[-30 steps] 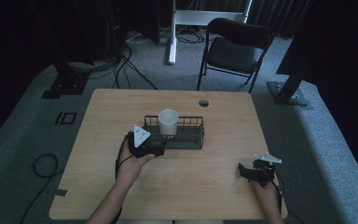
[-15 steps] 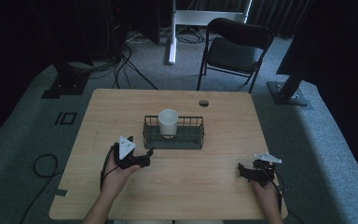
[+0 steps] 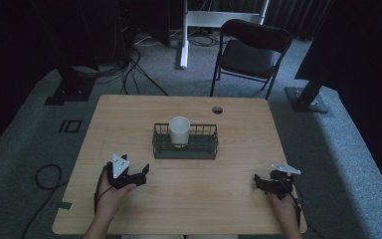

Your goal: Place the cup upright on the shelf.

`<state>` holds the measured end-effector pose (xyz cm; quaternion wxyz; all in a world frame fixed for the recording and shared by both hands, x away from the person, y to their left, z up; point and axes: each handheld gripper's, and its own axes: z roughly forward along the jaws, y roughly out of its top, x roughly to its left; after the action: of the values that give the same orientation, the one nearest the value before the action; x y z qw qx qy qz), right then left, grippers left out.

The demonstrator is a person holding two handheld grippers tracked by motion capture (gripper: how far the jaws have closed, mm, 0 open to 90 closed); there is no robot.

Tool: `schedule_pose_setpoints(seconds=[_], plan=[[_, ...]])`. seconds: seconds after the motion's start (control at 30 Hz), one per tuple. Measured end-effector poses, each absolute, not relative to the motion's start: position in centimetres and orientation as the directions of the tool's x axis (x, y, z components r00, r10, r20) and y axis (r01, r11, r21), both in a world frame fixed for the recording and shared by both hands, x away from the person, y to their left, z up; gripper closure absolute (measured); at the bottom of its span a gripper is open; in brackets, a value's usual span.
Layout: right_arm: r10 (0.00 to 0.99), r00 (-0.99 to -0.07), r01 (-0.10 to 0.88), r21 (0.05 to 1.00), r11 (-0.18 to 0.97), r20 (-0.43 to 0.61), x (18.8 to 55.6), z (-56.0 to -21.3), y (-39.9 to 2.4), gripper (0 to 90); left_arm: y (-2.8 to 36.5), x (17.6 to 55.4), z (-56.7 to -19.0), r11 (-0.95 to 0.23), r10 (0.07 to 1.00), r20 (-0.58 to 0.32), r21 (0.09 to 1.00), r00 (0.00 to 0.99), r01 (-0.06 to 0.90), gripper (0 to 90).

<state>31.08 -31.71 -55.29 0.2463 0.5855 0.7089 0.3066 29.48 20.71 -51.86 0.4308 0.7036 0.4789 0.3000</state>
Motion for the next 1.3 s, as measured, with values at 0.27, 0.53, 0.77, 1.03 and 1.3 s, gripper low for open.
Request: schedule_pose_setpoints(seconds=[0.27,0.53,0.77,1.03,1.3], plan=[[0.981,-0.193,0.679,0.723,0.127,0.009,31.1,-55.3,-31.7,10.8,22.6,28.8,-52.8,-0.158,0.955,0.018,0.876,0.296,0.455,9.6],[0.981,-0.193,0.679,0.723,0.126,0.010,31.1,-55.3,-31.7,10.8,24.5,28.2,-53.8,-0.137,0.972,0.014,0.843,0.235,0.519,9.6],[0.981,-0.193,0.679,0.723,0.126,0.010,31.1,-55.3,-31.7,10.8,26.8,27.5,-54.4,-0.128,0.979,0.017,0.825,0.202,0.551,9.6],[0.981,-0.193,0.679,0.723,0.126,0.010,31.1,-55.3,-31.7,10.8,29.5,26.7,-54.6,-0.108,0.989,0.025,0.785,0.143,0.610,9.6],[0.981,-0.193,0.679,0.723,0.126,0.010,31.1,-55.3,-31.7,10.8,31.3,26.3,-54.9,-0.102,0.994,0.047,0.728,0.098,0.678,9.6]])
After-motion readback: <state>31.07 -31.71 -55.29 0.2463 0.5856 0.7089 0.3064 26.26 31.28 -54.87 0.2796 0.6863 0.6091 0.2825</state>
